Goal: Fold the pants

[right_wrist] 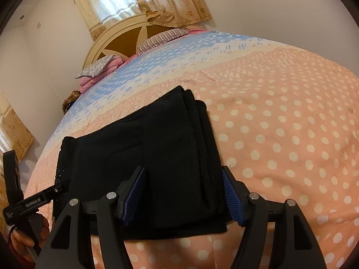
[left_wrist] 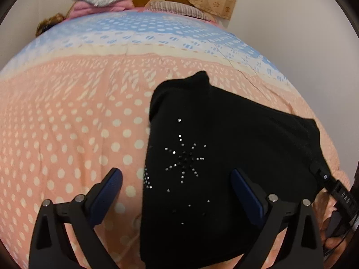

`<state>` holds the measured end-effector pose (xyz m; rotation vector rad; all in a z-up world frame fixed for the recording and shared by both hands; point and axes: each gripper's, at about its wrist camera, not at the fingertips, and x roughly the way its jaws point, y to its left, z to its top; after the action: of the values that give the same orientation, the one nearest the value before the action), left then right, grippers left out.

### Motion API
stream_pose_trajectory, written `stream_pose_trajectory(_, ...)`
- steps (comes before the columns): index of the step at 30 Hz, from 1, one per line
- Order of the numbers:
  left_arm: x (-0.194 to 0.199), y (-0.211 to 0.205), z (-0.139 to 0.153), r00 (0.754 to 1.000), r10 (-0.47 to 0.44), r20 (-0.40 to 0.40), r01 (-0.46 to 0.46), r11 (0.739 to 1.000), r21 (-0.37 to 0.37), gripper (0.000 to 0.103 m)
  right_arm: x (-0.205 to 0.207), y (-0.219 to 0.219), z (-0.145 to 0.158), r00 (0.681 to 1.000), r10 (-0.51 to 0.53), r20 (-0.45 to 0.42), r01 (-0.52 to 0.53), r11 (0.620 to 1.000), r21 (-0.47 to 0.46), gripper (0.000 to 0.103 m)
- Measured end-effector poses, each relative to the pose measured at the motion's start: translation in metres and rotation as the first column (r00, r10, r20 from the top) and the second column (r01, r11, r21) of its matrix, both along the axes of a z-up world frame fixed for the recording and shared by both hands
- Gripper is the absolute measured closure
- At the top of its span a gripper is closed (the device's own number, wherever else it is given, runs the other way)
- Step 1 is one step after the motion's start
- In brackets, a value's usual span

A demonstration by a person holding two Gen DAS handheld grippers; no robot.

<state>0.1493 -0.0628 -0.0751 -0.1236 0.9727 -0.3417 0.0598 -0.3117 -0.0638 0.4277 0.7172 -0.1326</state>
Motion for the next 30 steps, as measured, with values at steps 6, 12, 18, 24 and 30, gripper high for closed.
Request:
stream_pose_trajectory(6,-0.006,0.005,0.007,0.999,-0.043,-0.011,0.043,0.997,-0.070,0.003,-0.006,-0.017,-0.002,0.999,-0.026,0.046,0.021,0.994,0.105,0.035)
stream_pose_trajectory(12,-0.005,-0.001,0.001,0.997,-0.063,-0.052,0.057,0.992,-0.113,0.003,-0.002,-0.009,-0.002,0.999,0.003,0.036,-0.005,0.999,0.043,0.037)
stream_pose_trajectory(18,-0.011,-0.012,0.003,0.999,-0.048,-0.025,0.046,0.998,-0.050,0.003,0.000,0.019,0.003,0.998,0.064,0.001,-0.064,0.990,-0.122,0.062)
stream_pose_trajectory(24,-0.016,-0.020,0.010,0.998,-0.067,0.011,0.067,0.998,-0.019,0.046,-0.002,0.018,0.003,0.998,0.063,0.005,-0.062,0.992,-0.113,0.065)
stream_pose_trajectory(30,-0.019,-0.027,0.014,0.996,-0.082,0.047,0.081,0.996,0.022,0.079,-0.003,0.032,0.006,0.998,0.067,0.003,-0.065,0.980,-0.189,0.068)
